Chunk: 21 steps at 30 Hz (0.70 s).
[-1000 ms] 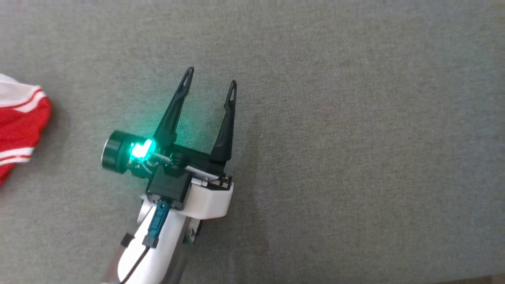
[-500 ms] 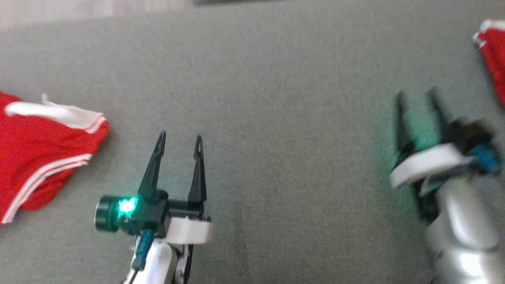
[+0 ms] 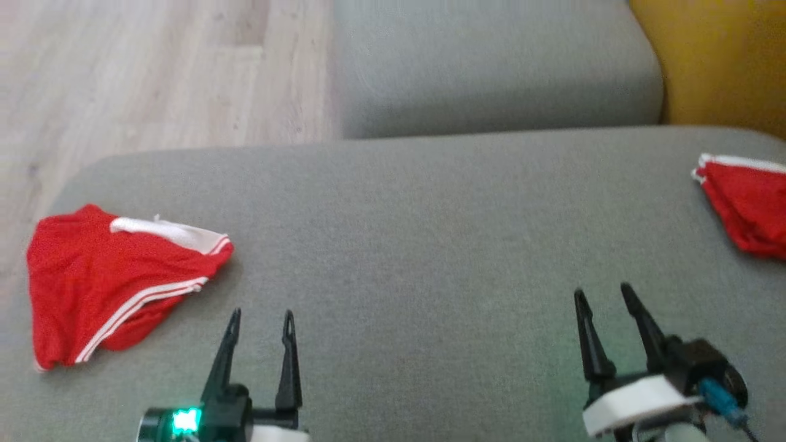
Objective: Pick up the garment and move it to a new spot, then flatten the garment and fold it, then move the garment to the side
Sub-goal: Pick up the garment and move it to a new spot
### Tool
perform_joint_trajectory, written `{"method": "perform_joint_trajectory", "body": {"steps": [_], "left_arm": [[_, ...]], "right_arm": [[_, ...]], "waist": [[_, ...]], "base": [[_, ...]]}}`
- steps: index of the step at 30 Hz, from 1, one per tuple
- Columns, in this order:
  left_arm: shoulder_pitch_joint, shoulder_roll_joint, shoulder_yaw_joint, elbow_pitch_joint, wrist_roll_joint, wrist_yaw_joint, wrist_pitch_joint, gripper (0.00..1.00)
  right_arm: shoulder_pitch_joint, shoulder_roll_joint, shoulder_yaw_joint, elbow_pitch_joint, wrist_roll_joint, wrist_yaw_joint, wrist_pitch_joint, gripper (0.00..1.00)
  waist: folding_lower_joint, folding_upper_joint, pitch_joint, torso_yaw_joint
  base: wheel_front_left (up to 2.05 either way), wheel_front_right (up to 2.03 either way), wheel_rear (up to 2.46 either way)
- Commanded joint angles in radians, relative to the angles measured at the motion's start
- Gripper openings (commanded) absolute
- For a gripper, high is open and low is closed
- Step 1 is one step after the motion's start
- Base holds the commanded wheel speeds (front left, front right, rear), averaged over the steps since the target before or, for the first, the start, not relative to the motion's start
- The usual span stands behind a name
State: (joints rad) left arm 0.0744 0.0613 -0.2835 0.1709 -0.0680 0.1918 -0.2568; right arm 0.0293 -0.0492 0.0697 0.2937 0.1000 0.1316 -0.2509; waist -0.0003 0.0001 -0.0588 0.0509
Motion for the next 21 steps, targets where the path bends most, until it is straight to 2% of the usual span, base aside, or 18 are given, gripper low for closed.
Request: {"method": "perform_joint_trajectory", "body": {"steps": [1,6,21], "left_arm": [[-0.017,0.002,0.041,-0.020,0.008,-0.007,-0.005,1.00],[-0.005,0.003,0.049,0.004,0.020,-0.023,-0.005,1.00],[0.014,-0.002,0.067,0.037,0.028,-0.027,-0.005,1.00]], "right_arm": [[-0.011,-0.002,0.017,-0.042,-0.010,-0.001,-0.011,1.00],[0.047,-0.001,0.002,-0.051,0.001,-0.001,-0.011,1.00],[0.086,-0.001,-0.005,-0.047,0.017,-0.001,-0.011,1.00]], "waist": [[0.0003,-0.0001,-0.026,0.018],[0.0003,-0.0001,-0.045,0.032],[0.0003,-0.0001,-0.072,0.023]], "base": [[0.00,0.00,0.00],[0.00,0.00,0.00],[0.00,0.00,0.00]]}}
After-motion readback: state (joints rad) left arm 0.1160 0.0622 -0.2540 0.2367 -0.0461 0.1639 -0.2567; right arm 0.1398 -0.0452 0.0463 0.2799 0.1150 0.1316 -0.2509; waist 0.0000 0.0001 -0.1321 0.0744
